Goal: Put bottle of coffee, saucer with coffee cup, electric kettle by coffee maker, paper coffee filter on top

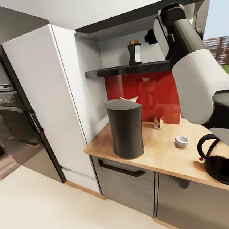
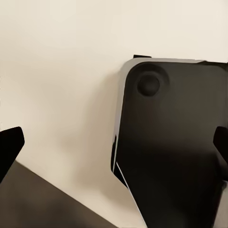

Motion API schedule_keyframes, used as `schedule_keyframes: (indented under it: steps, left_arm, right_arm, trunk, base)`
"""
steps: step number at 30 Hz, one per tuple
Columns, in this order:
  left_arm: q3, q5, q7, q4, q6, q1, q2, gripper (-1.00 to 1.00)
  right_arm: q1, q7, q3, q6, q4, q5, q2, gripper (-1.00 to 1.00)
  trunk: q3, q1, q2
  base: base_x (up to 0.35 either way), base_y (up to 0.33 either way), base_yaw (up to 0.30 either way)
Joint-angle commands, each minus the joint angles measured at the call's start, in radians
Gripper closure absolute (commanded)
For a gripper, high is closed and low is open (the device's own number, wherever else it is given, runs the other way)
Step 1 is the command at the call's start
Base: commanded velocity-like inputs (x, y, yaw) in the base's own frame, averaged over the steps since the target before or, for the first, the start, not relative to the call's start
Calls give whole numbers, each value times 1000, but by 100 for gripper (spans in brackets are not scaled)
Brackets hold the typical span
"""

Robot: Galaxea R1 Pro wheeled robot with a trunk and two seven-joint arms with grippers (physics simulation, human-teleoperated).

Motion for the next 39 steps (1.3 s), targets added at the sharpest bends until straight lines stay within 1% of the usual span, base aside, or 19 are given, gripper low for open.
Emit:
schedule_keyframes:
  steps: [1,7,11,15,19,26,32,39]
  left_arm:
    - [5,-5,1,-3,-2,0,0,-100]
    - [5,-4,1,-5,-2,0,3,-100]
    - [6,-4,1,-5,-2,0,3,-100]
    - [6,-4,2,-5,-1,0,2,-100]
    - [7,-4,3,-5,-2,0,1,-100]
    - [5,-4,3,0,-2,0,3,-100]
    - [4,-4,2,2,-2,0,0,-100]
    - [4,-4,2,6,-2,0,0,-100]
  right_arm:
    - [-1,1,-4,3,-1,7,3,-100]
    - [-1,0,-2,3,-2,8,5,-100]
    - [-2,-3,7,3,-3,9,15,-100]
    - [-2,-4,9,3,-3,9,18,-100]
    - [-1,-4,9,3,-4,9,18,-100]
    - [-1,-4,8,3,0,8,18,-100]
    - [2,-4,7,4,5,8,17,-100]
    - [9,-4,6,4,-3,11,15,-100]
  trunk:
    - [-2,1,-2]
    - [-2,1,-2]
    - [-2,1,-2]
    - [-2,1,-2]
    - [-2,1,-2]
    - [-2,1,-2]
    - [-2,1,-2]
    - [-2,1,-2]
  base:
    - [5,0,0]
    - [50,21,0]
    - [176,176,0]
    - [264,176,0]
    - [171,54,0]
    - [43,8,0]
    - [253,1,0]
    - [77,0,0]
